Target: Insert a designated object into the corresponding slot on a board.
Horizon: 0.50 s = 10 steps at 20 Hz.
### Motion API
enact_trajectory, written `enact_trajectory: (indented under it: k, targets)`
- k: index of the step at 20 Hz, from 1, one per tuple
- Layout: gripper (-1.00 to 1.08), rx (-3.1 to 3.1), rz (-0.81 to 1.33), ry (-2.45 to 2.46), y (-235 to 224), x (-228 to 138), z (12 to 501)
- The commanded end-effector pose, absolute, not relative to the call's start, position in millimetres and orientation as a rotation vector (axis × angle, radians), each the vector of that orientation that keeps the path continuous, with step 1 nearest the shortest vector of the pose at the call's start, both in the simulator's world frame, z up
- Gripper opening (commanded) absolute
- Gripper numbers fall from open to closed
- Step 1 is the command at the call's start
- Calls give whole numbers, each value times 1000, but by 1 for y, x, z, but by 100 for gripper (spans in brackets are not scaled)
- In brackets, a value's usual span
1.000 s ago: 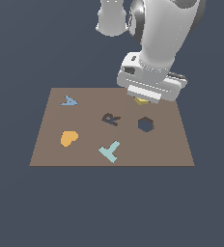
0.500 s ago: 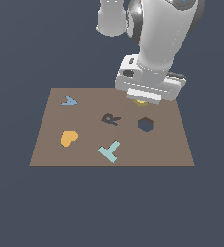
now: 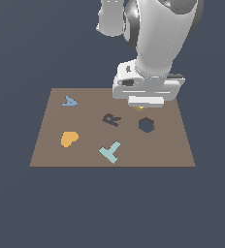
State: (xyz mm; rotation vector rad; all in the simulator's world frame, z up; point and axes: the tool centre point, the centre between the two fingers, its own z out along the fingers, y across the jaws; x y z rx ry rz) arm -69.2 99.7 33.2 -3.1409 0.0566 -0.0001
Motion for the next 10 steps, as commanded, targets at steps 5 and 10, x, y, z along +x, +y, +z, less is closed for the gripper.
enact_trajectory:
  k: [5, 10]
  targets:
    - [-100, -3125, -1, -319, 95, -49, 35]
    - [-100, -3077, 0, -635, 95, -31, 37]
